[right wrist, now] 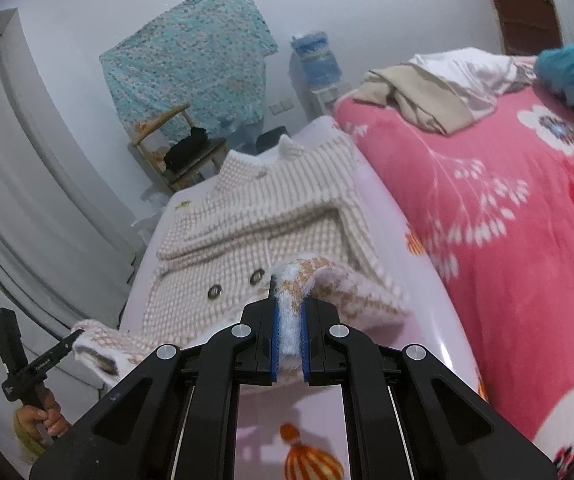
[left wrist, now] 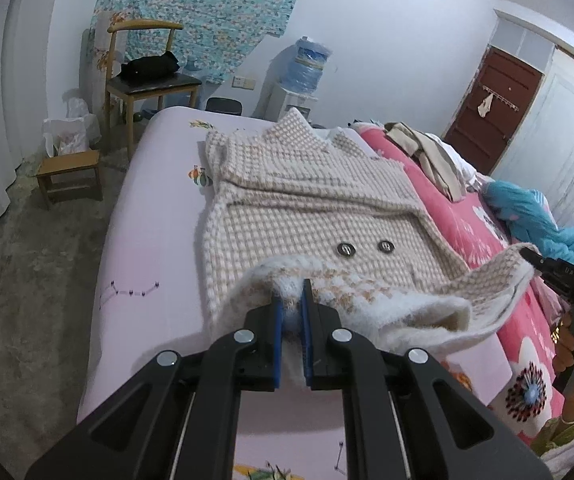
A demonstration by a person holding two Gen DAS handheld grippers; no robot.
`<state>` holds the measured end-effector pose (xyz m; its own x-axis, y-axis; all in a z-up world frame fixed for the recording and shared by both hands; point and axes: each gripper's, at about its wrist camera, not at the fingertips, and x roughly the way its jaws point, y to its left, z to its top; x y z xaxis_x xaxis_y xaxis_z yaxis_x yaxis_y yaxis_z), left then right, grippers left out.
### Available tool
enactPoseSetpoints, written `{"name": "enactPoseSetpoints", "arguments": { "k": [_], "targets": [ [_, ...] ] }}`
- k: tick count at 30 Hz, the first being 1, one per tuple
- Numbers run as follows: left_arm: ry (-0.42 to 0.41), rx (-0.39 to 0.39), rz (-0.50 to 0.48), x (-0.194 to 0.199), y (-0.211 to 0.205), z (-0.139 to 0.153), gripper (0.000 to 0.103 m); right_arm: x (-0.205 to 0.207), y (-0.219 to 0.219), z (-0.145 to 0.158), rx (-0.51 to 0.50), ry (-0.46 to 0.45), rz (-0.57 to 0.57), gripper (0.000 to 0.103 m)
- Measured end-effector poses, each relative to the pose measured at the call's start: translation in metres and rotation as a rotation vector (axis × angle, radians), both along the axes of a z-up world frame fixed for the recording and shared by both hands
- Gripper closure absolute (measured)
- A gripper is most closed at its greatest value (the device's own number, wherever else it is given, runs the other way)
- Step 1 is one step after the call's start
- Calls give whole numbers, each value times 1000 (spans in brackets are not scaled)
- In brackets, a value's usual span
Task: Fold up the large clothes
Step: 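Lift the hem with both tools and fold it toward the collar, then lower the hem onto the coat and open both tools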
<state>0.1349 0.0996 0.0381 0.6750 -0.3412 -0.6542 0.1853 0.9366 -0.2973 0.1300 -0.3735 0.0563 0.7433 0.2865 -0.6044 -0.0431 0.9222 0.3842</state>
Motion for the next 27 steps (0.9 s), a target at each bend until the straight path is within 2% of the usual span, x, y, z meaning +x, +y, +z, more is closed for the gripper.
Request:
{"name": "enactPoseSetpoints", "arguments": {
  "k": [7,18,21,23,24,25,27],
  "targets": [
    [8,2,14,38,4,-4,95,44,5,-3,-6,-6,10,97],
    [96,-35,27,103,10,-29,92,111,2,-32,-13,45,-10,94],
    [145,-60,24,116,12,-38,87,125,-2,-45,22,83,-19,82],
    [176,-89,25,121,15,-44,82,133,-4,-51,42,100,-16,64],
    [185,-100,26,122,17,-46,76,134,-5,-53,41,104,-31,55],
    [191,-102,30,122,18,-46,64,132,-5,-53,31,100,-45,46],
    [180,-64,51,120,19,-44,48,128,-4,-50,12,88,-53,45]
  ]
}}
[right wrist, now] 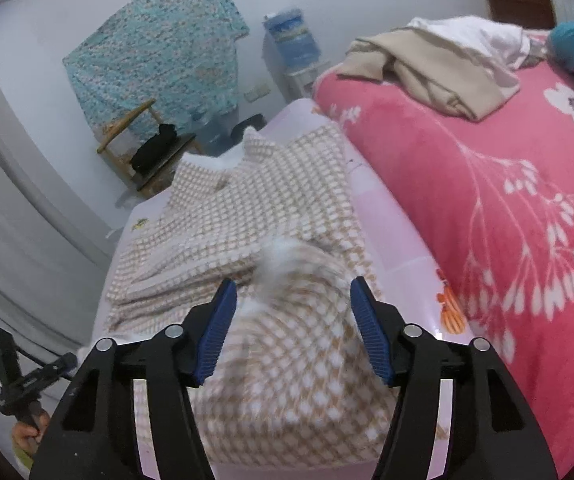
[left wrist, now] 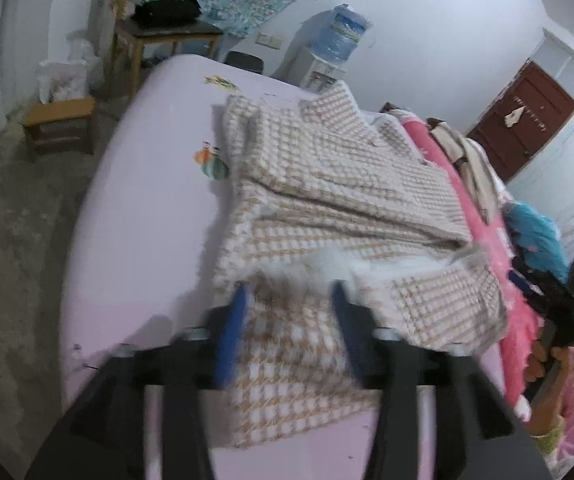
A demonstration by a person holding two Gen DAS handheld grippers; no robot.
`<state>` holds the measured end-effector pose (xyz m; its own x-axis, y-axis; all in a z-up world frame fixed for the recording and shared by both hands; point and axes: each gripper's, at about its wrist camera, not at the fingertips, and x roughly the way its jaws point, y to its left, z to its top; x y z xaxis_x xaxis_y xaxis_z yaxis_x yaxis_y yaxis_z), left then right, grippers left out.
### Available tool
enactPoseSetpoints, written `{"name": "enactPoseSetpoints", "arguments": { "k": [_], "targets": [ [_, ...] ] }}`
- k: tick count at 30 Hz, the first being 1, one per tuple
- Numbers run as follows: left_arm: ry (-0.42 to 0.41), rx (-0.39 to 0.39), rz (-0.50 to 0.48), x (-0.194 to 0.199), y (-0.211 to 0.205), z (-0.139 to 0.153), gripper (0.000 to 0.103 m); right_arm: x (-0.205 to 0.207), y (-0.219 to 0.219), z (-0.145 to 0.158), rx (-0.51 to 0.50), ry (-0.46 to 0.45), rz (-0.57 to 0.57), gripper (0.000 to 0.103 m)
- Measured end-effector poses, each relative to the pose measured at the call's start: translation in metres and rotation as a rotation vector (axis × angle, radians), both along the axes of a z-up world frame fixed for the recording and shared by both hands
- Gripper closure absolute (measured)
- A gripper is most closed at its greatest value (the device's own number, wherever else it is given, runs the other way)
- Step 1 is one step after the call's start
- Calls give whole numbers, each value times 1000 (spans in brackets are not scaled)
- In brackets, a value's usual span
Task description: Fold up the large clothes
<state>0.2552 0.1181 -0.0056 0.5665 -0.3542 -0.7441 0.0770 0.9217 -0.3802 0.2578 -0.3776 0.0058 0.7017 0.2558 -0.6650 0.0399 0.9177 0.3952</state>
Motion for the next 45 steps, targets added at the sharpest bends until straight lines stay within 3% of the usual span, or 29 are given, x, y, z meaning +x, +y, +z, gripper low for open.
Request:
{"name": "enactPoseSetpoints", "arguments": {
  "k": [7,13,18,21,25,33,38,45],
  "targets": [
    [-46,41,-7,-14,-4,12,45,-20,12,5,-16,-17,47,42],
    [-101,64,-126,-34,-43,11,41,-41,52,2,-65,-33,215,37],
    [-32,242,-188,-39,-85,-20,41,-48,90,-25,-207,30,315,37],
    [15,322,-185,-39,-95,-40,41,-41,98,-46,-233,81,331,37],
    [37,293,-163,-37,-88,-50,40,-26,99,-75,-214,153,323,38],
    [43,272,-154,-37,-83,-51,40,-36,104,-52,-210,97,338,39],
    [44,273,-156,-37,-87,-51,40,-37,110,-73,-229,130,348,37],
    [47,280,-157,-37,-86,-51,40,-36,108,-68,-211,139,340,37]
  ]
}}
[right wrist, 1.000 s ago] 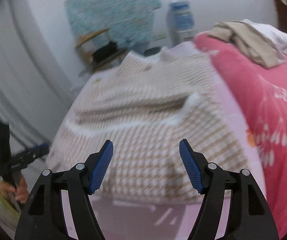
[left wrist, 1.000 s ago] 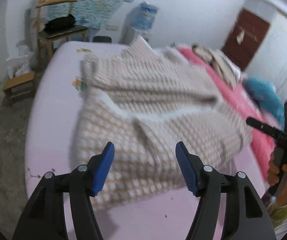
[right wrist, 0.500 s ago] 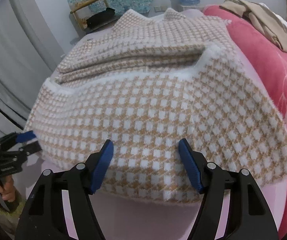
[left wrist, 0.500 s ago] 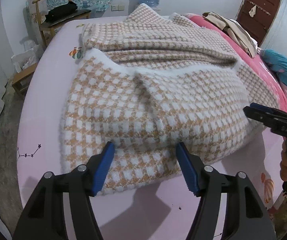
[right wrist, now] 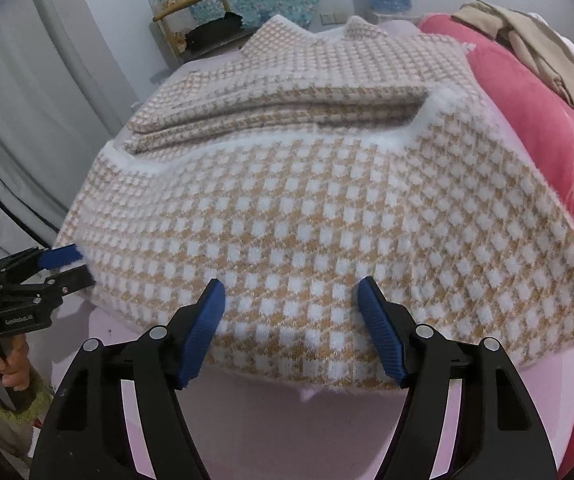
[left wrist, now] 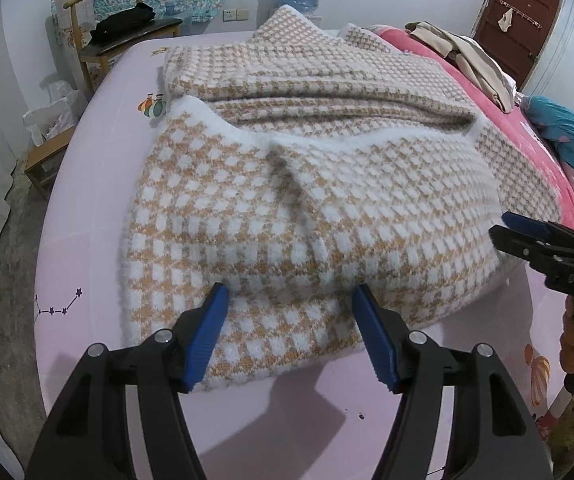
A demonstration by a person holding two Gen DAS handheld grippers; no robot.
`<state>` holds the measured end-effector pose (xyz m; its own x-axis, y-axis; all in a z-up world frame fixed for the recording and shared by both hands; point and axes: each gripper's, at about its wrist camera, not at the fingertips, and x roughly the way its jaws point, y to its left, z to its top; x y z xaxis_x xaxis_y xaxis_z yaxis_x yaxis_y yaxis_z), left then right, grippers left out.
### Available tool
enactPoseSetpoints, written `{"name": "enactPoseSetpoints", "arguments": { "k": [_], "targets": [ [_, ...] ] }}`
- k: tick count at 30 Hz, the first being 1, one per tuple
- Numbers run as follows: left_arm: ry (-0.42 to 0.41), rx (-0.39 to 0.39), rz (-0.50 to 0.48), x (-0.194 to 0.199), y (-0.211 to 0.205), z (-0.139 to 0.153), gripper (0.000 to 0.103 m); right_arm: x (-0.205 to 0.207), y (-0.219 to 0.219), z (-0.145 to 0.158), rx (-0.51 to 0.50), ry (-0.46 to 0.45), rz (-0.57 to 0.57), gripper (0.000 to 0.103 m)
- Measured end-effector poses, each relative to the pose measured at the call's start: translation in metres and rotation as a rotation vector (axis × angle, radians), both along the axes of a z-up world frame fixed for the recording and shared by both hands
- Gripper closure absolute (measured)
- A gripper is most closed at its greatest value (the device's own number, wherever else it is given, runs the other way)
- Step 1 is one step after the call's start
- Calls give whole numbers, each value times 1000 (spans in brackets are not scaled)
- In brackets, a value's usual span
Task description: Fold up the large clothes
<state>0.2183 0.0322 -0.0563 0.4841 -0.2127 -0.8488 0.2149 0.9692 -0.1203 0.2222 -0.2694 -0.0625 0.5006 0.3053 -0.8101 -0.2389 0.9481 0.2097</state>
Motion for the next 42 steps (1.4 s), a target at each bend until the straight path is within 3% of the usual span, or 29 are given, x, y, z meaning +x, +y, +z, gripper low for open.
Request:
{"name": "enactPoseSetpoints", "arguments": {
  "k": [5,11,42],
  "targets": [
    [0,0,-1,0,0,0,40,-10,-2,12,6,-35,24,32],
    [3,4,-3,2,0,-1,40,-12,4,-4,-46,-17,35,29],
    [-14,11,-6,-1,-2,2,39,-10,4,-7,-43,-14,34,27]
  ]
}}
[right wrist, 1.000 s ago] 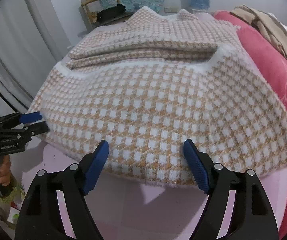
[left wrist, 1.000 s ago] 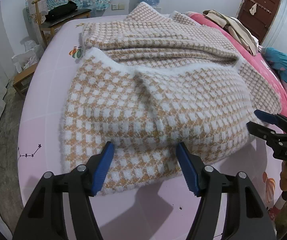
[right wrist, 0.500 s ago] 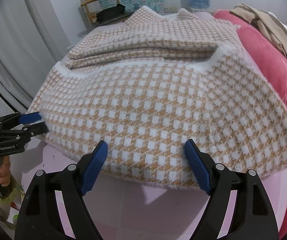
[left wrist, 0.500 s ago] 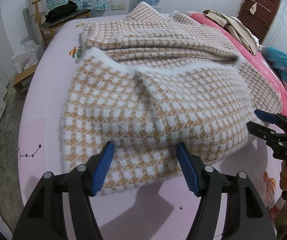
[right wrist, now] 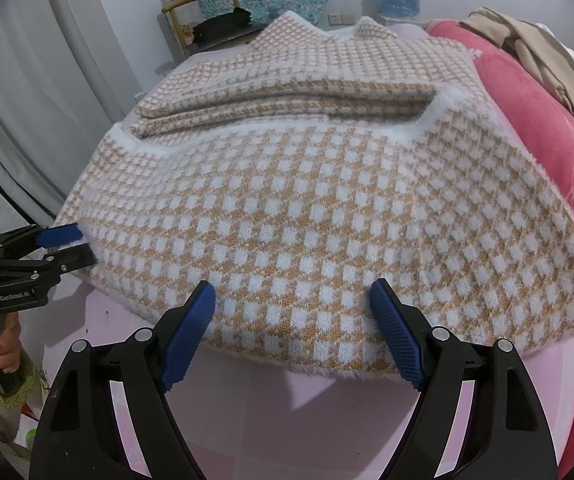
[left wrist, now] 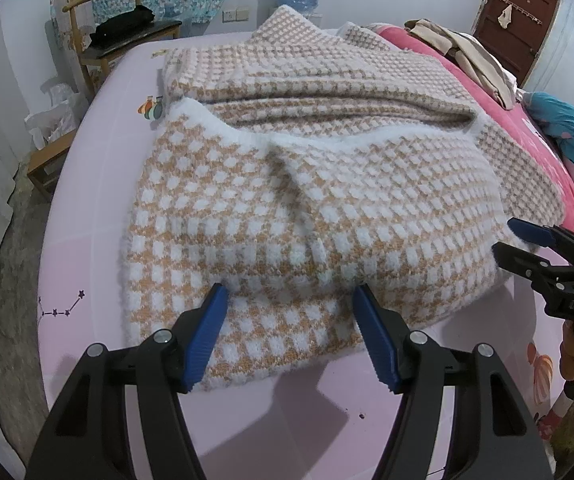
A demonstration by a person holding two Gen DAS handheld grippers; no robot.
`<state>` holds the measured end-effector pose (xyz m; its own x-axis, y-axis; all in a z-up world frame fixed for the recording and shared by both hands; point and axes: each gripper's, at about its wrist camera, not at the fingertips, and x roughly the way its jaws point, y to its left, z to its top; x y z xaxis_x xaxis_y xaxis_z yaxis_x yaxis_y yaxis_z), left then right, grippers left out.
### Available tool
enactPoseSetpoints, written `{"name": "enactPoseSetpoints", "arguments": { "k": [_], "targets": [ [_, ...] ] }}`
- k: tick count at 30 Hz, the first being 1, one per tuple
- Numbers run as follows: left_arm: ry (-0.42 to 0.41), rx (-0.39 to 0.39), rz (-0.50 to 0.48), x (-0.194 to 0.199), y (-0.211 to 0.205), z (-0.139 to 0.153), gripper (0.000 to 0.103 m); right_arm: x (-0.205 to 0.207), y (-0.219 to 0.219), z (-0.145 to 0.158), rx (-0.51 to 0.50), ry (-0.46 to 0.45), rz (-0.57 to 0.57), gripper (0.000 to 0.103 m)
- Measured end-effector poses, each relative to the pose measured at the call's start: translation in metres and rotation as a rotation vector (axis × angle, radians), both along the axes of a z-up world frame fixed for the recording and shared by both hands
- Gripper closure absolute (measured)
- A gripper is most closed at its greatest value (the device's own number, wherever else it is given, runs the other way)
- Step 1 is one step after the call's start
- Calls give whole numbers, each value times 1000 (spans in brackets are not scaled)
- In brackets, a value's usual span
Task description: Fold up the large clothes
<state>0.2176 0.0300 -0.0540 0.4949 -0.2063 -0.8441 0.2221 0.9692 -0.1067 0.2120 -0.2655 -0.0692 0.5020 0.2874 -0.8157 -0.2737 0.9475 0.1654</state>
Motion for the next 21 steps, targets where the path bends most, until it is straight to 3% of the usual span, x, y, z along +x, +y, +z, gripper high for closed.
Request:
{"name": "enactPoseSetpoints", "arguments": {
  "k": [9,13,21],
  "targets": [
    [-108,-41,-82,-42,2,25,39,0,2,0,5,2,-2,26],
    [-69,-105,-101,-61,4,18,39,0,2,-1,9,4,-3,26],
    [-1,-213,-12,-75,17,-3,39,1,2,-1,11,11,-1,26]
  ]
}}
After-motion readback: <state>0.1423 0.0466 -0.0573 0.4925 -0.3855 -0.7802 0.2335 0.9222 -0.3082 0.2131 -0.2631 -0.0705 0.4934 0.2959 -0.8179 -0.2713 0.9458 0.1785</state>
